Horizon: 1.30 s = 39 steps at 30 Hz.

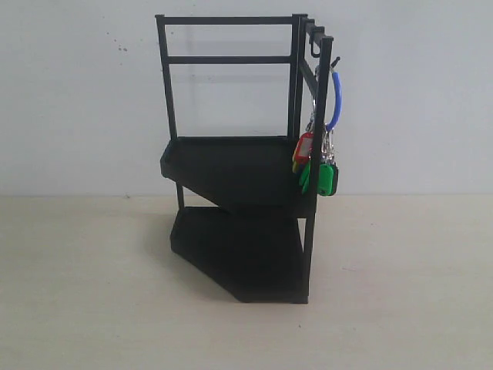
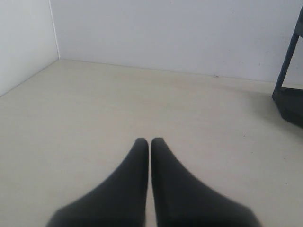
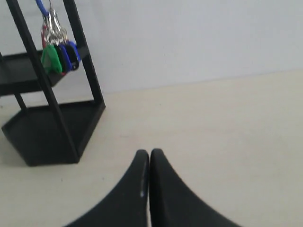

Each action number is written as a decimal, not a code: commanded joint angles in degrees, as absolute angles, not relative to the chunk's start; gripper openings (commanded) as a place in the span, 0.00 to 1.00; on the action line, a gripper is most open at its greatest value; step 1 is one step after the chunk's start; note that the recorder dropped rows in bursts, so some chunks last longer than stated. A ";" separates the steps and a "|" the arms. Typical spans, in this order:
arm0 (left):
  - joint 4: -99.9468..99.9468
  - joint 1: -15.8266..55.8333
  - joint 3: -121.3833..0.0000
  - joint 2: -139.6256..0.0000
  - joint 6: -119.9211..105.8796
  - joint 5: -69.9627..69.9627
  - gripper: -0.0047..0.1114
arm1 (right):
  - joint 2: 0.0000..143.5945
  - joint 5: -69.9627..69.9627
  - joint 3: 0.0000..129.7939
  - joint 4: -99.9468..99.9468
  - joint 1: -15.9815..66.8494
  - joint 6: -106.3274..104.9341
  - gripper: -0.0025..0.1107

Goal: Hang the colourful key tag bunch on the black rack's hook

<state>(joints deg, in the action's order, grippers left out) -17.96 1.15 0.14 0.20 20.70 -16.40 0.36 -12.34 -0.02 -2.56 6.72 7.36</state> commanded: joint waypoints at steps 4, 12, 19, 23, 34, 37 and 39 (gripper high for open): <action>-17.80 1.22 0.00 0.00 20.52 -16.12 0.08 | 0.00 -21.92 0.00 -2.24 6.43 4.03 0.02; -17.80 1.22 0.00 0.00 20.52 -16.12 0.08 | 0.00 -21.67 0.00 -2.24 6.43 4.14 0.02; -17.80 1.22 0.00 0.00 20.52 -16.02 0.08 | 0.00 -21.67 0.00 -2.24 6.43 4.14 0.02; -17.80 1.22 0.00 0.00 20.52 -16.02 0.08 | 0.00 -21.67 0.00 -2.24 6.43 4.14 0.02; -17.80 1.22 0.00 0.00 20.52 -16.14 0.08 | 0.00 -21.67 0.00 -2.24 6.43 4.14 0.02; -17.80 1.22 0.00 0.00 20.52 -16.14 0.08 | 0.00 -21.67 0.00 -2.24 6.43 4.14 0.02; -17.80 1.22 0.00 0.00 20.52 -16.14 0.08 | 0.00 -21.67 0.00 -2.24 6.43 4.14 0.02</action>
